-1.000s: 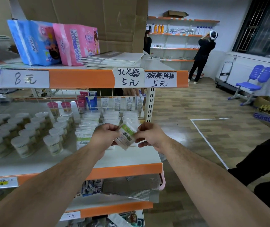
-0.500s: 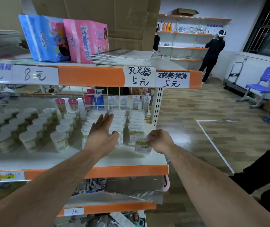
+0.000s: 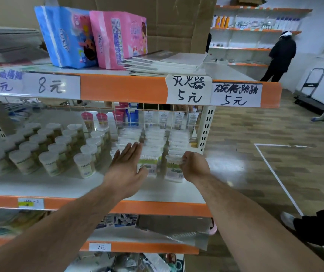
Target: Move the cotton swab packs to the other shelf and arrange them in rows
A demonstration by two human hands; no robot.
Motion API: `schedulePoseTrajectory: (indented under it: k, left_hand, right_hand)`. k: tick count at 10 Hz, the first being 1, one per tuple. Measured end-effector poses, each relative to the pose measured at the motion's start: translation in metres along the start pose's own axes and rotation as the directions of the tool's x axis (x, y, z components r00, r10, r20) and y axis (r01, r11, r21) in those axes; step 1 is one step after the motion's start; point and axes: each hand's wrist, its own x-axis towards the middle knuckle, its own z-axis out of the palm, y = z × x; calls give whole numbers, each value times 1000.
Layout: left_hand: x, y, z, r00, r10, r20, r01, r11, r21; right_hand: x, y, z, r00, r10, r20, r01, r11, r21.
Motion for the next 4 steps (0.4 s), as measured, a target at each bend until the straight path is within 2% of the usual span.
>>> schedulePoseTrajectory:
  k: [4]
  left_hand:
    - [1,2,4,997,-2,81,0,1000,29]
  right_hand:
    - [-7,-9,-5,997,36,-63,-41,996,-78]
